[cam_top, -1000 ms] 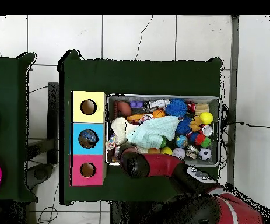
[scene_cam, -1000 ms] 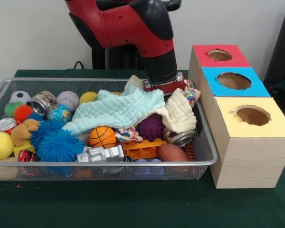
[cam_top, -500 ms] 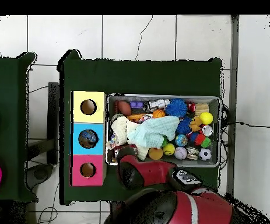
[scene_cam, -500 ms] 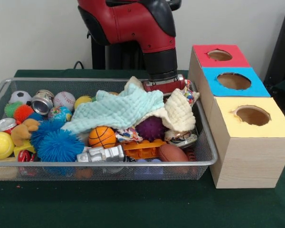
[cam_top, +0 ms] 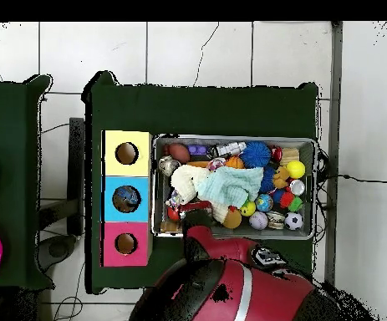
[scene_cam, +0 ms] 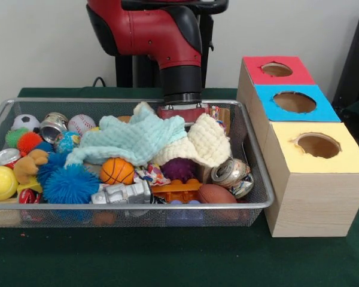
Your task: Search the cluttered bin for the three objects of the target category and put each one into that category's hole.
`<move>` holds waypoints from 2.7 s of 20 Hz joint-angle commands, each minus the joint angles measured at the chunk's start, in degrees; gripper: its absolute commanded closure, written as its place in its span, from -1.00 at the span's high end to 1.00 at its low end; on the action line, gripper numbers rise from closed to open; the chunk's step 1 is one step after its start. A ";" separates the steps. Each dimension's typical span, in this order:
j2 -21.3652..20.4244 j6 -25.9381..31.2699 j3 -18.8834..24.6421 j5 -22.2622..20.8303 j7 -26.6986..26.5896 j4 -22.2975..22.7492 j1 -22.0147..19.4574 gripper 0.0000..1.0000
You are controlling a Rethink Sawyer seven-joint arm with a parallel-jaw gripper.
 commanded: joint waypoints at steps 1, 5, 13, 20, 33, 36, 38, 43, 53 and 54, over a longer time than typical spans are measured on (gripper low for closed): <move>-0.18 -2.50 -9.73 2.00 -3.92 -14.75 0.15 1.00; -1.22 -1.90 -10.87 1.02 -3.04 -15.06 0.93 1.00; -1.77 -1.26 -12.16 -0.04 -1.17 -16.13 1.40 1.00; -2.48 8.97 -15.93 5.15 -0.23 -15.68 4.04 1.00; -2.97 18.02 -19.90 6.57 2.03 -16.71 6.76 1.00; -1.99 16.51 -23.93 10.04 1.72 -16.48 9.35 1.00; -1.22 16.21 -26.87 12.72 1.38 -16.31 11.40 1.00; -1.13 16.62 -29.26 13.98 1.53 -16.33 12.94 1.00; -0.75 17.61 -29.32 11.98 2.63 -18.10 12.56 1.00; -0.61 17.60 -29.40 11.95 2.80 -18.19 12.64 1.00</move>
